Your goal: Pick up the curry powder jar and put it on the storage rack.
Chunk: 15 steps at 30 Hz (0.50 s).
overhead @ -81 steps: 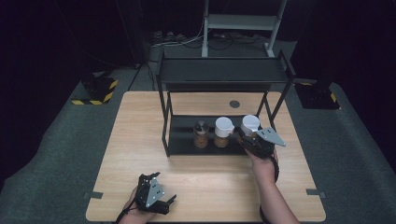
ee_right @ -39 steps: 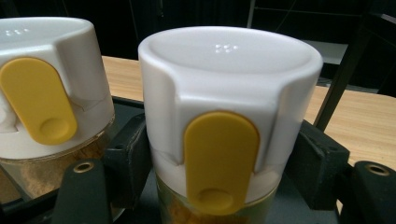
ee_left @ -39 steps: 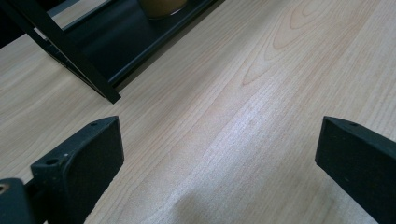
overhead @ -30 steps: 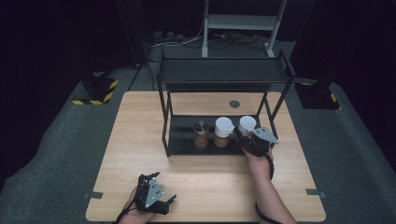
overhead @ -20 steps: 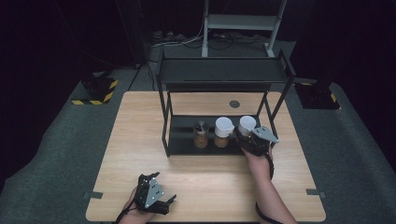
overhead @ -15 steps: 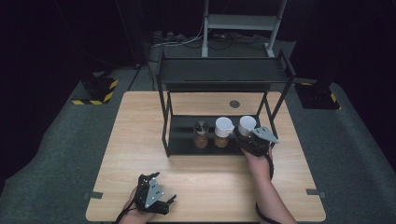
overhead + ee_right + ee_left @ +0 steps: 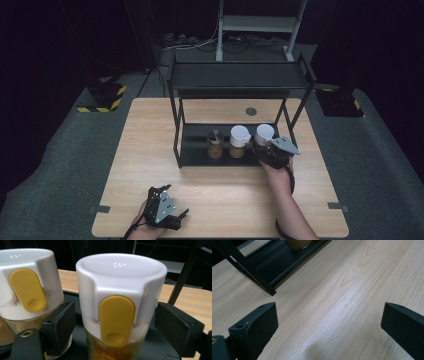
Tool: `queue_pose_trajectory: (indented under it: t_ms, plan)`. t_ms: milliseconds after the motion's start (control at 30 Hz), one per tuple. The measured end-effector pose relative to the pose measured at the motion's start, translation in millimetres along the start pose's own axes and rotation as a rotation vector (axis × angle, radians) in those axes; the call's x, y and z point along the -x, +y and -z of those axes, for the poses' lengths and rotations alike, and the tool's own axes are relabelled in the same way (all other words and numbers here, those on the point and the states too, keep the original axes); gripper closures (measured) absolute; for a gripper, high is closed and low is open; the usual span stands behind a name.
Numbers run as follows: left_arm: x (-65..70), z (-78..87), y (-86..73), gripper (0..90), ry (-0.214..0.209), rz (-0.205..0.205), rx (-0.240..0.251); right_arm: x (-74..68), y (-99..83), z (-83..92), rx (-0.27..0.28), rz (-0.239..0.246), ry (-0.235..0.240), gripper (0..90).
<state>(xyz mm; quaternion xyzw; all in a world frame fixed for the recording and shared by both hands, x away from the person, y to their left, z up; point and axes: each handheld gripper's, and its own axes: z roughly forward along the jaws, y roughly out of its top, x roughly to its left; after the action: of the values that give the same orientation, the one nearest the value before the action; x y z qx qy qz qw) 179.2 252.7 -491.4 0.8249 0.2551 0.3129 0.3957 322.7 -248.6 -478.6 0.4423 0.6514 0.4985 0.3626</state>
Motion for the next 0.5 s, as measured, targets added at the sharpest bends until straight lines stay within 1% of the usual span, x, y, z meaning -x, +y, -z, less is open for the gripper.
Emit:
queue_pose_trajectory:
  t_ms: [100, 367, 500]
  plan:
    - [0.0, 0.0, 0.0, 1.5, 0.000, 0.000, 0.000, 0.5, 0.8, 2.6, 0.005, -0.003, 0.007, 15.9]
    - [0.3, -0.2, 0.3, 1.5, 0.001, -0.001, -0.002, -1.8, 3.9, 12.6, 0.010, -0.002, 0.001, 13.1]
    - [0.5, -0.3, 0.5, 1.5, 0.001, -0.002, -0.003, -2.8, 5.9, 19.1, 0.020, 0.005, 0.012, 11.7]
